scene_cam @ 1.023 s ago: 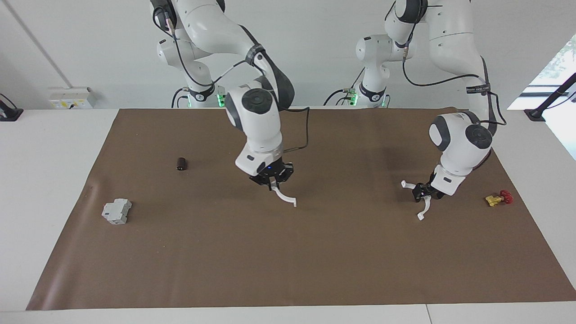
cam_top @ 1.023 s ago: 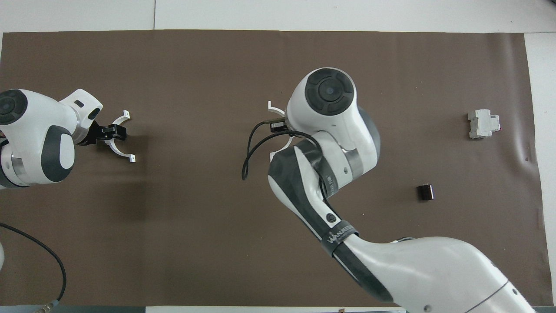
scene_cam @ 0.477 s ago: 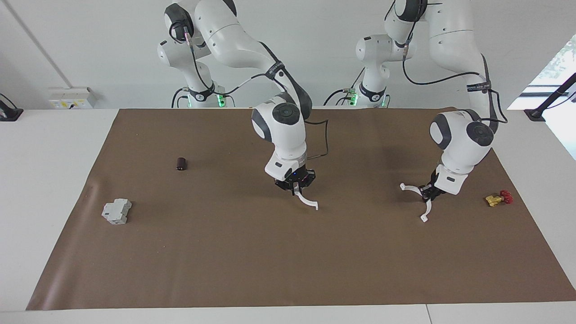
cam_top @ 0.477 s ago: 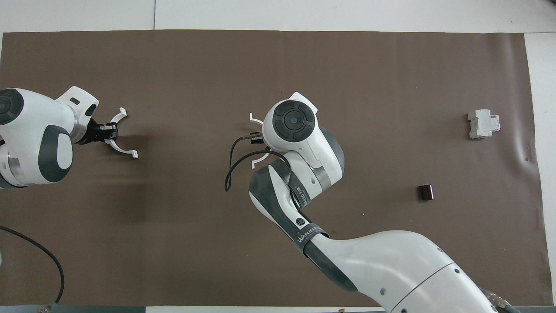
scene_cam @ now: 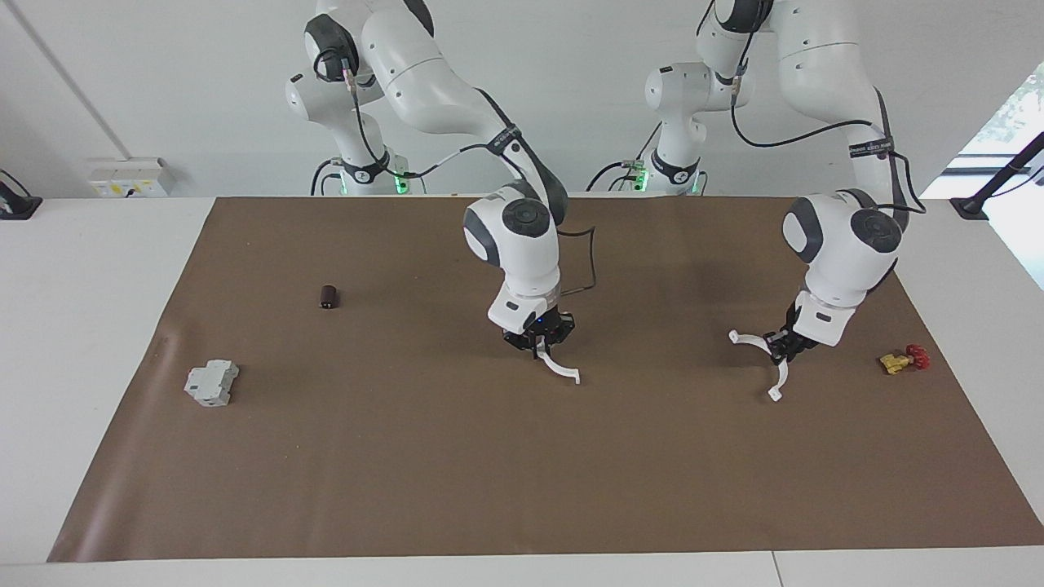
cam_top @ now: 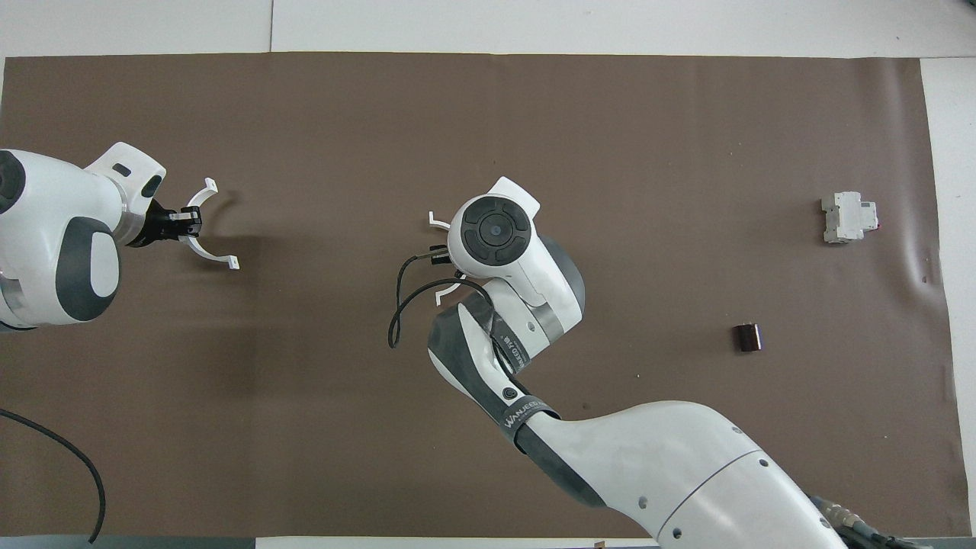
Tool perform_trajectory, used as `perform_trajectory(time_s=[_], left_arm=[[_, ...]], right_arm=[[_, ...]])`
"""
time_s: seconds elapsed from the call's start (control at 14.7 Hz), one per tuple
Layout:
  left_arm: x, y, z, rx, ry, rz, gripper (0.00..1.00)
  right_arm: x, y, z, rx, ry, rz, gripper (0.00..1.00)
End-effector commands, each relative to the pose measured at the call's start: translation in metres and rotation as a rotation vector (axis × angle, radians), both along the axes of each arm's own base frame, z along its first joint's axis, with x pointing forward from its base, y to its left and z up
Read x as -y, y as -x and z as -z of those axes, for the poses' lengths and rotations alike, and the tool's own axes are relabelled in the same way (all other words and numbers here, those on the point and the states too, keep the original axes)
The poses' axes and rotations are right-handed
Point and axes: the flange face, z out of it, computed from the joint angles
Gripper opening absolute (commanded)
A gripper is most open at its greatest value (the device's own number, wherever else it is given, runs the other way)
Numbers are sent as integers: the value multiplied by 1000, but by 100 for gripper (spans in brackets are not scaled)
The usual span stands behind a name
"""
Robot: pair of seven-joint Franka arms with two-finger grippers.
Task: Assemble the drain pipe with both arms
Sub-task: 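Carry the clamp half toward the center with the right gripper, then press the left clamp half onto the right one while the right gripper withdraws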
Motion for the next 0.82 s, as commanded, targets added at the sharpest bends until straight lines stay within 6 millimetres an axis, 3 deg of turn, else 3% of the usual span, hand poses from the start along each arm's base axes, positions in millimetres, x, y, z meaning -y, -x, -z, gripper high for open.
perform_trajectory(time_s=[0.0, 0.2, 0.27, 0.41, 0.55, 0.61, 0.75], left_arm=[[18, -6, -21, 6, 1, 15, 0], [27, -17, -36, 26, 0, 31, 0], [40, -18, -38, 30, -1, 52, 0], [64, -17, -40, 33, -26, 108, 0], [98, -11, -38, 29, -38, 159, 0], [115, -7, -37, 28, -36, 162, 0], [154, 2, -36, 29, -29, 156, 0]], right_arm=[[0, -3, -1, 34, -10, -22, 0], [1, -4, 1, 46, -17, -20, 4], [1, -4, 2, 46, -17, -20, 32], [4, -6, 0, 42, -15, -16, 97], [4, -11, -16, 46, -14, -10, 100], [16, -19, -30, 38, -1, 10, 100], [77, -45, -86, 7, 38, 72, 100]])
